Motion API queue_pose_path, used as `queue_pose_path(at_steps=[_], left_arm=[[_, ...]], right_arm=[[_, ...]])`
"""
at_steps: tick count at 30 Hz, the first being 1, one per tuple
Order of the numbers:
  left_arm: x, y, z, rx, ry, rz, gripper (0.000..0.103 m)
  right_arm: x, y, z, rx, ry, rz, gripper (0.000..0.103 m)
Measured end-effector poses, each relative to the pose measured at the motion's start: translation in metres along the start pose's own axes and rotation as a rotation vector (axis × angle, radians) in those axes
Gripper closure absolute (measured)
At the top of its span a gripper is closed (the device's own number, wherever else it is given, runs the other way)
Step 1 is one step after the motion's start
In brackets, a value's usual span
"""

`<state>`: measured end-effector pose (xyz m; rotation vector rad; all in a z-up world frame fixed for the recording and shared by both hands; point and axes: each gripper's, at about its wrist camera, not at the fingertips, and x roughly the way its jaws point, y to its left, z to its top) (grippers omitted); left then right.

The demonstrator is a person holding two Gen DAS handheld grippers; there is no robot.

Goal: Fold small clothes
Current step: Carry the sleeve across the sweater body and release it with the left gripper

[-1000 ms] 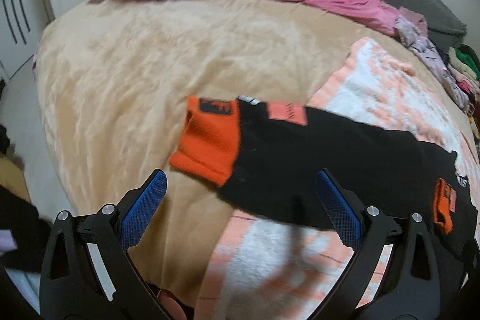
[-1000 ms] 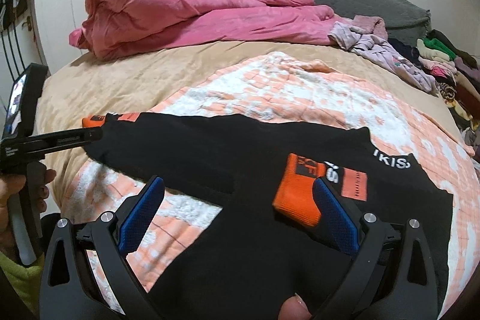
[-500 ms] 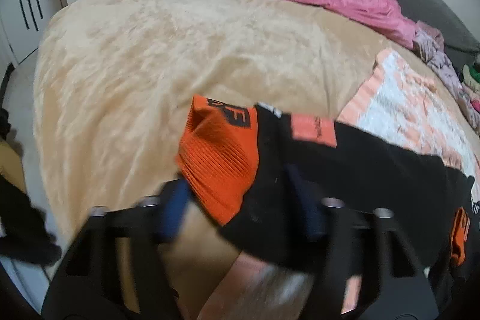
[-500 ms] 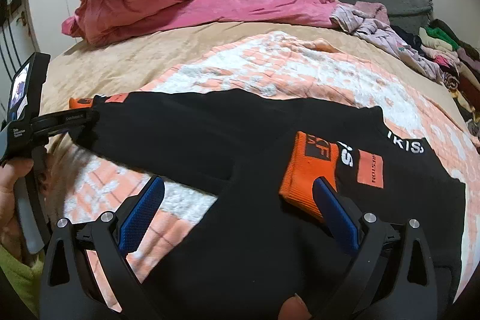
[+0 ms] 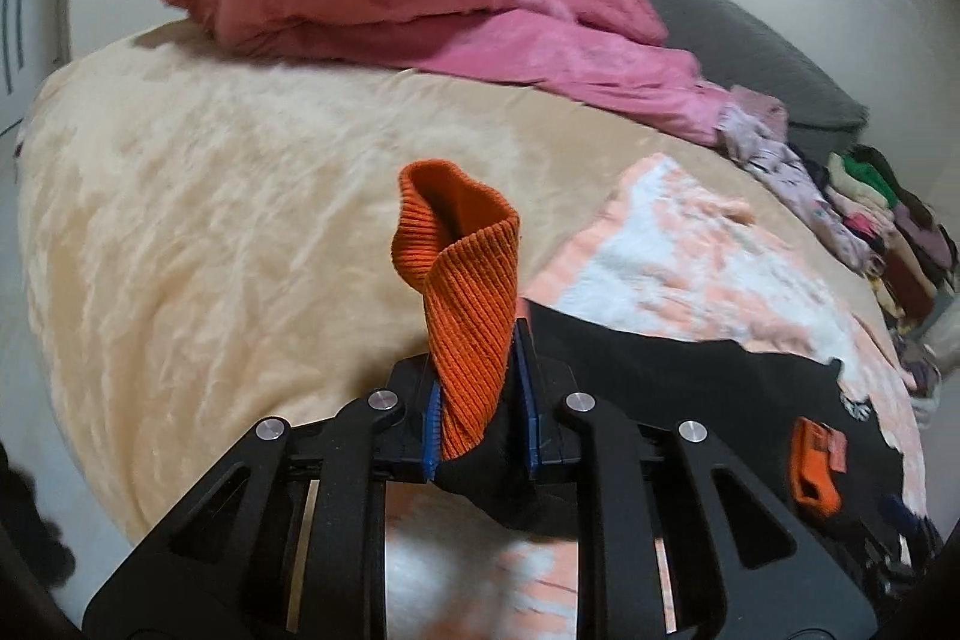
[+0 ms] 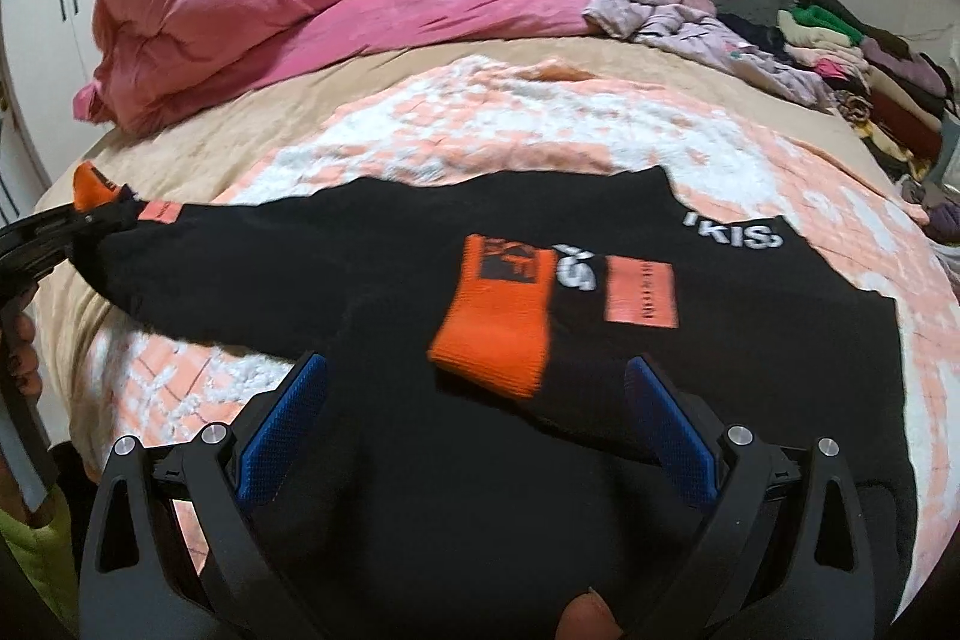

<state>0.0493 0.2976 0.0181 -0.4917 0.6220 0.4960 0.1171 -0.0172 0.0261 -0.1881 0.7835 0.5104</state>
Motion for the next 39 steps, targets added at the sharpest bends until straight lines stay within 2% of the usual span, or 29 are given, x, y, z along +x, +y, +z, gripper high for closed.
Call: queue_pose_path(at_steps=[5,15,28,34,39], left_arm=[[-0.016,-0.029,0.0,0.05,-0.017,-0.051,0.091],[-0.03,-0.098,-0.017,0.152,0.003,-0.176,0.092],[-0.026,-0.19,-0.045,0.297,0.049,-0.306,0.094],[-0.012,-0.228,-0.074,0.388,0.101,-0.386,0.094],[0.002,-0.252,-0.104,0.44,0.182,-0.445,0.094]], right_arm=[[-0.017,-0.02,0.002,0.047,-0.026,-0.019,0.005],[-0.056,-0.066,-0.004,0.153,-0.085,-0.069,0.005],[-0.102,-0.134,-0.022,0.308,-0.145,-0.141,0.005],[-0.115,-0.156,-0.032,0.351,-0.153,-0.215,0.005],[-0.11,-0.165,-0.039,0.365,-0.133,-0.251,0.005]])
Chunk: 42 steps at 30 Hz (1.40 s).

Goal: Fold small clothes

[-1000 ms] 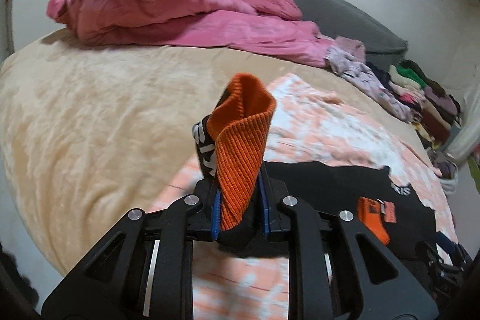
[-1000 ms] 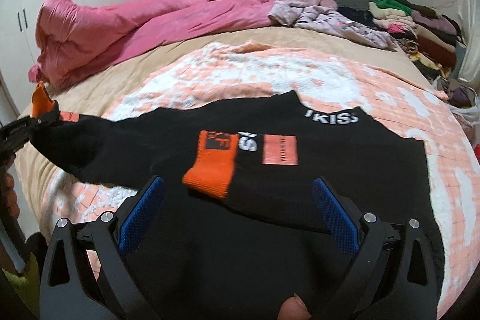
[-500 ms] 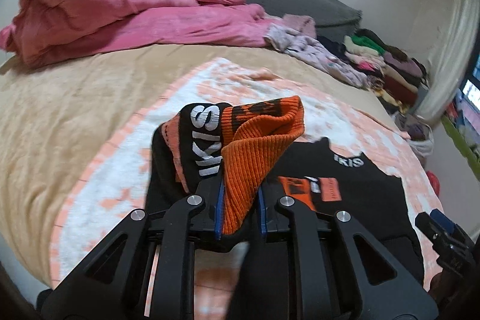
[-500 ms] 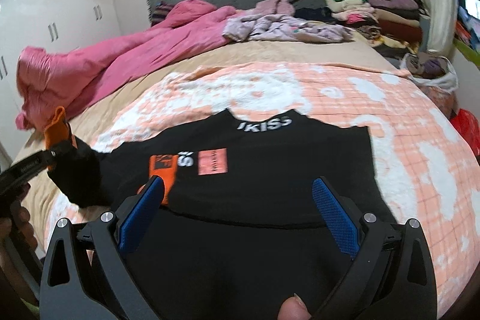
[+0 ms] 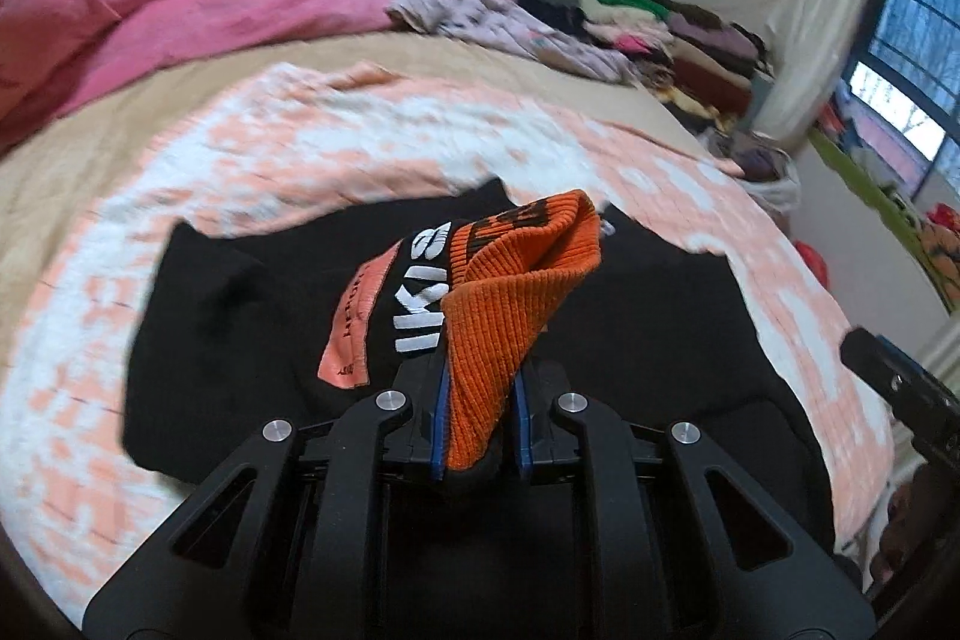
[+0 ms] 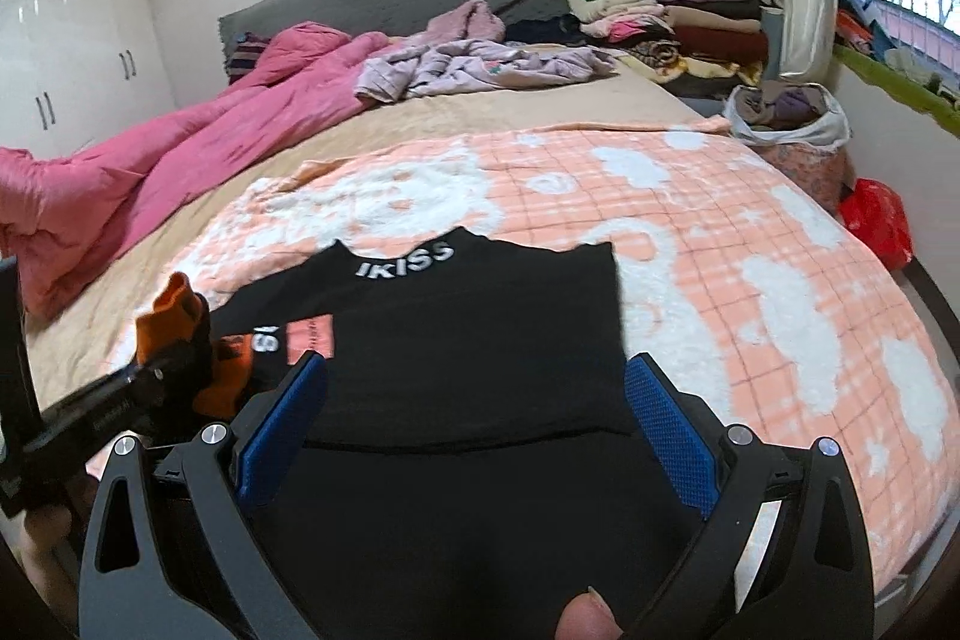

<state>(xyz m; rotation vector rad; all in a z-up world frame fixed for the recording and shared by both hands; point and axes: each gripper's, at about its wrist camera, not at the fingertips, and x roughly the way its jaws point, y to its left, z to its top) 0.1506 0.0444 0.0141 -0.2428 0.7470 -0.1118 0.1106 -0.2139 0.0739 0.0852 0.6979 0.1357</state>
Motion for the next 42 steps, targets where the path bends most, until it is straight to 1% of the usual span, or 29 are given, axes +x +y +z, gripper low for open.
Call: queue_pose_path(at_steps=[3,4,5,8,9,10,12,17,19,21,22,23,25,28,29,30,31,33,35,37,38,39,42], left_arm=[[0.009,-0.008,-0.006,0.041,0.024,-0.016,0.093],[0.01,-0.009,-0.007,0.042,0.028,-0.022,0.089],[0.012,-0.009,-0.008,0.047,0.039,-0.039,0.089],[0.017,-0.009,-0.01,0.057,0.056,-0.057,0.087],[0.018,-0.009,-0.011,0.059,0.065,-0.066,0.083],[0.019,-0.01,-0.011,0.063,0.075,-0.086,0.074],[0.017,-0.009,-0.011,0.064,0.091,-0.13,0.067],[0.011,-0.007,-0.011,0.054,0.1,-0.16,0.066],[0.007,-0.002,-0.009,0.041,0.087,-0.165,0.064],[0.003,0.004,-0.004,0.025,0.068,-0.156,0.063],[0.0,0.007,-0.002,0.022,0.057,-0.147,0.061],[-0.003,0.01,0.001,0.025,0.041,-0.13,0.058],[-0.009,0.015,0.005,0.038,0.007,-0.084,0.05],[-0.014,0.023,0.01,0.035,-0.022,-0.034,0.047],[-0.015,0.026,0.012,0.032,-0.027,-0.02,0.045],[-0.015,0.029,0.013,0.027,-0.03,-0.013,0.038],[-0.016,0.033,0.015,0.012,-0.035,-0.006,0.035],[-0.017,0.04,0.017,-0.005,-0.04,0.003,0.035],[-0.019,0.048,0.019,-0.018,-0.052,0.027,0.032],[-0.02,0.055,0.02,-0.036,-0.061,0.043,0.03],[-0.021,0.061,0.022,-0.06,-0.069,0.055,0.029],[-0.022,0.065,0.023,-0.081,-0.079,0.064,0.022],[-0.026,0.077,0.026,-0.13,-0.108,0.067,0.021]], right_arm=[[0.003,-0.006,-0.001,0.01,0.004,-0.015,0.005],[0.004,-0.007,-0.001,0.013,0.005,-0.023,0.005],[0.005,-0.009,-0.001,0.014,0.007,-0.023,0.005],[0.012,-0.007,-0.004,0.008,0.022,-0.023,0.005],[0.015,-0.004,-0.006,0.002,0.031,-0.016,0.005],[0.017,-0.002,-0.007,-0.002,0.036,-0.012,0.005],[0.024,0.003,-0.01,-0.014,0.052,-0.005,0.005],[0.039,0.022,-0.017,-0.056,0.089,0.023,0.005],[0.043,0.028,-0.02,-0.07,0.1,0.035,0.005],[0.047,0.033,-0.023,-0.082,0.112,0.052,0.005],[0.05,0.038,-0.024,-0.086,0.121,0.064,0.005],[0.052,0.041,-0.026,-0.089,0.128,0.075,0.005],[0.057,0.05,-0.028,-0.095,0.142,0.107,0.005],[0.066,0.07,-0.033,-0.119,0.168,0.163,0.005],[0.068,0.077,-0.035,-0.128,0.175,0.171,0.005],[0.073,0.086,-0.038,-0.143,0.186,0.175,0.005],[0.075,0.091,-0.039,-0.149,0.19,0.176,0.005],[0.084,0.104,-0.043,-0.158,0.205,0.19,0.005],[0.093,0.113,-0.046,-0.158,0.221,0.205,0.006],[0.102,0.115,-0.047,-0.132,0.236,0.203,0.006],[0.107,0.112,-0.047,-0.092,0.243,0.219,0.007],[0.111,0.109,-0.047,-0.06,0.248,0.228,0.008],[0.118,0.105,-0.045,-0.02,0.25,0.239,0.018]])
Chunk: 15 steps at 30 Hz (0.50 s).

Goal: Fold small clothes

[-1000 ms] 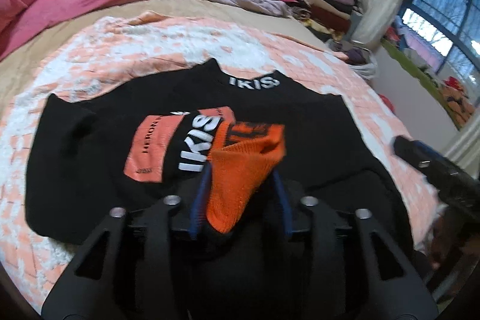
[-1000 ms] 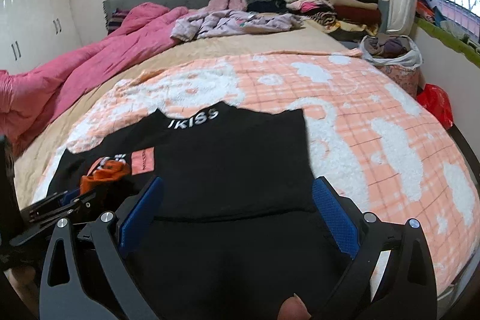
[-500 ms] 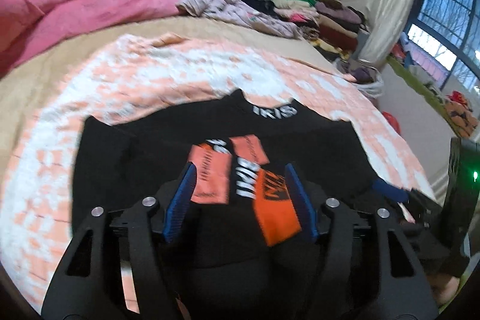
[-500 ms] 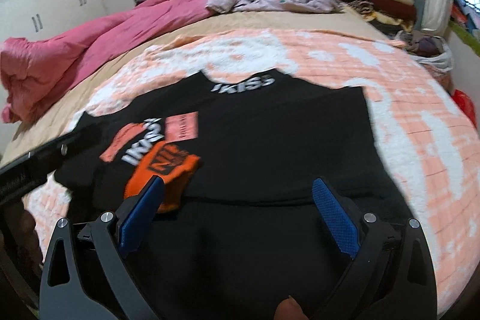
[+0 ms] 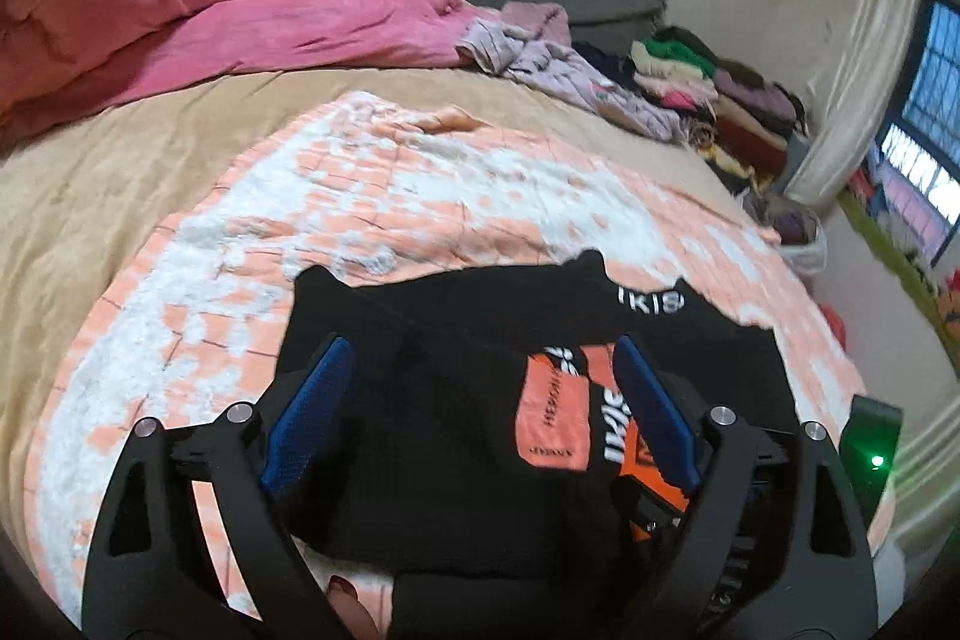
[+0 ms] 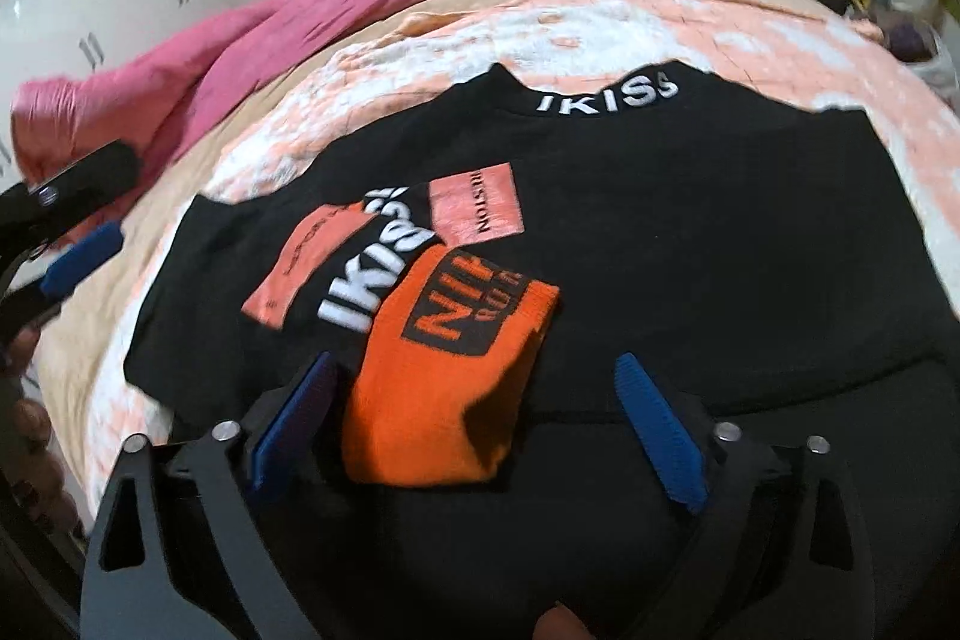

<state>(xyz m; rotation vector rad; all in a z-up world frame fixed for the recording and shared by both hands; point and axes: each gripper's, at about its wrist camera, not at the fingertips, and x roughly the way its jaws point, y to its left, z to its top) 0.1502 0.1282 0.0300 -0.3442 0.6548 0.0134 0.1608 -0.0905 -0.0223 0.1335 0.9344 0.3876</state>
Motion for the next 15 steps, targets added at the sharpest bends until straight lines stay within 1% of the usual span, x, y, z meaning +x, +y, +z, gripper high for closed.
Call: queue_pose_path(at_steps=[1,2,5,6,7,8,9,10,12,15], left_arm=[[-0.001,0.003,0.001,-0.009,-0.004,0.003,0.021],[-0.001,0.005,0.003,-0.015,-0.012,0.014,0.021],[0.0,0.012,0.005,-0.026,-0.014,0.028,0.02],[0.0,0.014,0.005,-0.036,-0.015,0.029,0.018],[-0.001,0.016,0.006,-0.044,-0.017,0.029,0.018],[-0.001,0.019,0.007,-0.05,-0.019,0.033,0.018],[-0.002,0.021,0.007,-0.055,-0.022,0.036,0.018],[-0.002,0.023,0.008,-0.061,-0.026,0.04,0.018],[-0.004,0.027,0.009,-0.072,-0.031,0.042,0.018],[-0.006,0.03,0.011,-0.081,-0.04,0.044,0.018]], right_arm=[[0.002,0.001,0.002,0.0,0.003,0.014,0.023],[0.002,0.0,0.003,0.007,0.002,0.032,0.032],[0.006,-0.003,0.006,0.05,-0.011,0.074,0.045],[0.005,-0.003,0.005,0.056,-0.02,0.08,0.047],[0.005,-0.003,0.005,0.058,-0.03,0.091,0.054],[0.005,-0.003,0.005,0.061,-0.034,0.111,0.065],[0.005,-0.003,0.005,0.068,-0.031,0.138,0.073],[0.004,-0.003,0.005,0.073,-0.033,0.142,0.086],[0.0,-0.001,0.006,0.056,-0.052,0.145,0.09],[-0.009,0.004,0.01,0.025,-0.078,0.161,0.091]])
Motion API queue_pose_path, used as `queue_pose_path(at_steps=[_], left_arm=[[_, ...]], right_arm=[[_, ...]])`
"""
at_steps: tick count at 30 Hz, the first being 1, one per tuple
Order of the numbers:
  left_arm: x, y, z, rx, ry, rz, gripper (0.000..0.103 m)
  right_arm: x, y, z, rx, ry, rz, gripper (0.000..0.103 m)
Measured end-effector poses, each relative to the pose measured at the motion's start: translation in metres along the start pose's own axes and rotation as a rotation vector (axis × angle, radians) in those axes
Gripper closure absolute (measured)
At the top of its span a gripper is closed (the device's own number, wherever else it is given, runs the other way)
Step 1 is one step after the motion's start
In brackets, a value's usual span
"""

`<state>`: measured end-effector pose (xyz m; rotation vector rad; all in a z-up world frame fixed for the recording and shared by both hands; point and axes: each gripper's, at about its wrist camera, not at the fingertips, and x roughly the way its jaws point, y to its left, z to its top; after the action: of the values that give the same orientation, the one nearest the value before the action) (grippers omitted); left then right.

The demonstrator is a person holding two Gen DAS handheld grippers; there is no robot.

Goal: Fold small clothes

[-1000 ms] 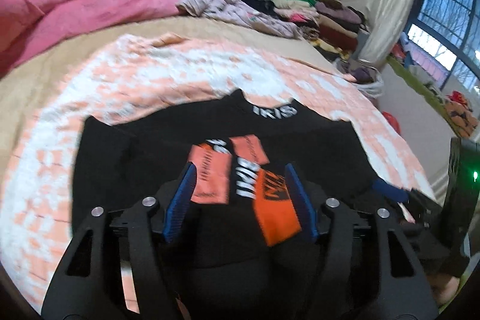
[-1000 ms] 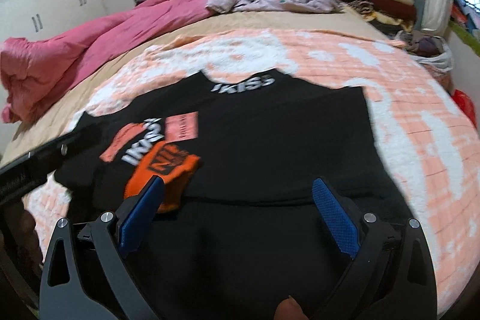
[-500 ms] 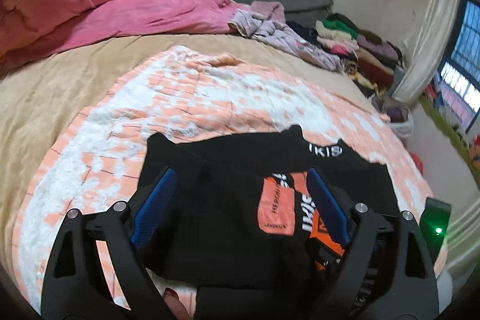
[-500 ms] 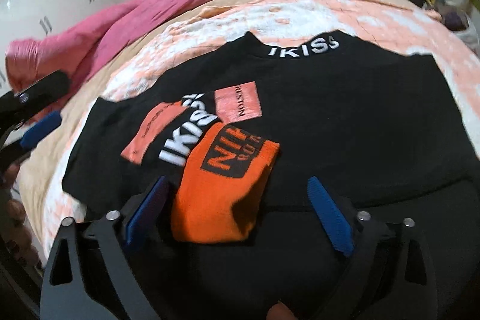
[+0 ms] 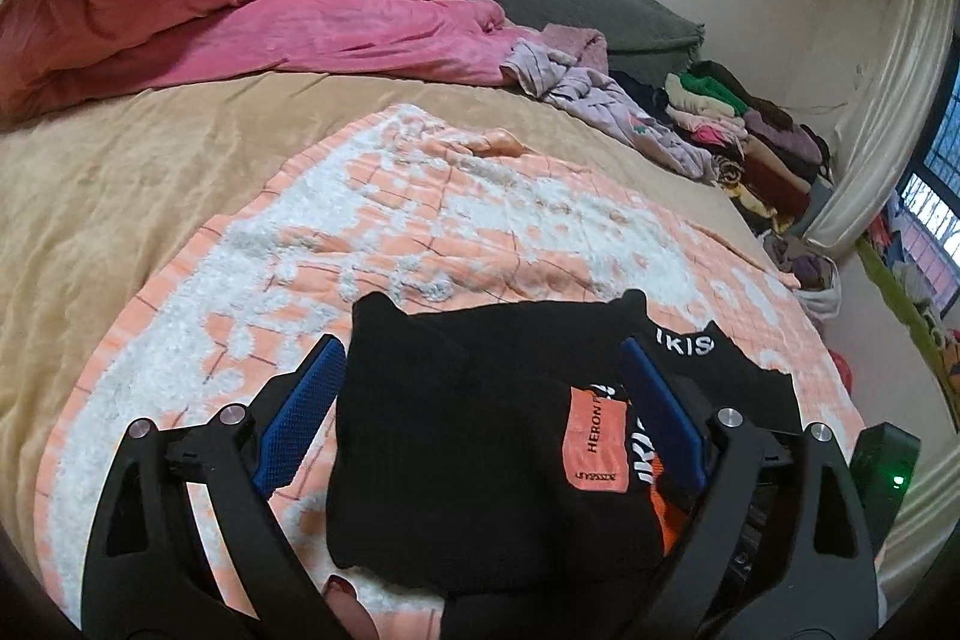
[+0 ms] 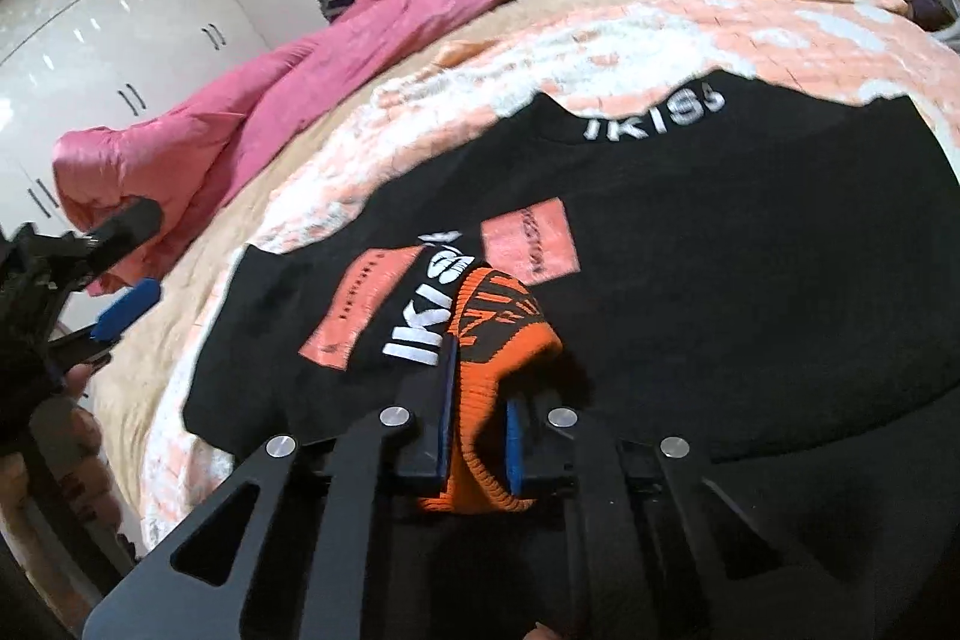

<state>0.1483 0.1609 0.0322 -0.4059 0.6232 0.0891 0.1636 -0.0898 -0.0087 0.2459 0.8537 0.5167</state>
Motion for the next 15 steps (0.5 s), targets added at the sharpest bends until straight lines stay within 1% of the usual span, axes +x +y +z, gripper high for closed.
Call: queue_pose_path(at_steps=[3,6,8,12,15], left_arm=[[-0.002,0.004,0.002,-0.013,-0.013,0.004,0.018],[-0.006,0.011,0.005,-0.045,-0.037,0.005,0.018],[-0.007,0.015,0.006,-0.048,-0.045,0.017,0.018],[-0.008,0.021,0.009,-0.061,-0.05,0.027,0.018],[-0.007,0.026,0.01,-0.073,-0.056,0.041,0.018]], right_arm=[[-0.013,0.012,0.008,-0.066,-0.044,0.001,0.092],[-0.03,0.028,0.023,-0.154,-0.097,-0.017,0.092],[-0.044,0.035,0.034,-0.198,-0.136,-0.026,0.092],[-0.069,0.03,0.054,-0.216,-0.2,-0.049,0.092],[-0.086,0.018,0.064,-0.226,-0.244,-0.107,0.092]])
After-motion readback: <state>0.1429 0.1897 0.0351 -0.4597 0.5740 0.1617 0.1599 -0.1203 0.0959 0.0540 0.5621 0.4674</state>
